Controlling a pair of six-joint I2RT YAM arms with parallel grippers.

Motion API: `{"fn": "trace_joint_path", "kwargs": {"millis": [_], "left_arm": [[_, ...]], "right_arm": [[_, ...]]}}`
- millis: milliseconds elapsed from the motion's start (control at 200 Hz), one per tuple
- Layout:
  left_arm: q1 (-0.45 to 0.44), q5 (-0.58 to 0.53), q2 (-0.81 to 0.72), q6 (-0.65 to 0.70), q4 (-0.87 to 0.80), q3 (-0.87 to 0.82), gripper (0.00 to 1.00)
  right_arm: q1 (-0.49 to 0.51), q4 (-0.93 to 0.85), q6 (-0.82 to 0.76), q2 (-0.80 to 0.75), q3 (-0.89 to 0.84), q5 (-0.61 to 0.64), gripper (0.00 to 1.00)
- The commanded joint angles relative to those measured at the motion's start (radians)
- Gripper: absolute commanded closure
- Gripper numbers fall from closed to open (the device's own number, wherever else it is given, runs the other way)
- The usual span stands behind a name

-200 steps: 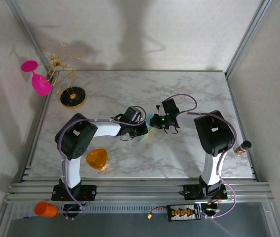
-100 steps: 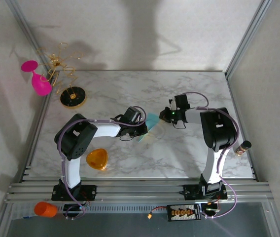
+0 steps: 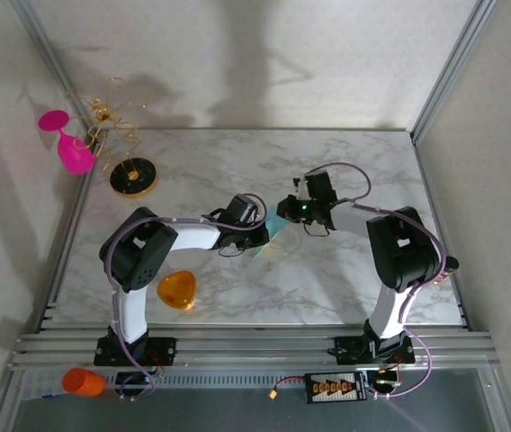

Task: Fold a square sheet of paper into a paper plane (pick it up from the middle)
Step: Fold the wing for the fifth time at the center of the table.

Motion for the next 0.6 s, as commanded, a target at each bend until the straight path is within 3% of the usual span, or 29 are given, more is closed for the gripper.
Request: {"fn": "trace_joint_path", "kwargs": {"millis": [0,130,360,596], "left_arm": [[-0.001,-0.043,0.047,0.024,-0.151,-0.026,1.00],[-0.002,-0.041,0.042,0.022,-0.146,-0.031,1.00],[-0.002,-0.047,0.042,0.022,-0.151,-0.037,1.00],[-0.002,-0.054,0.032,0.034,-0.159,-0.072,1.00]], "right_arm": [[0.019,0.000,0.028,0.020,-0.028,-0.036,0.94],[0.034,-0.002,0.040,0.058,-0.025,-0.041,1.00],[0.034,-0.036,0.017,0.099,-0.022,-0.005,1.00],[-0.052,-0.021,-0.006,0.120,-0.013,0.016,1.00]]}}
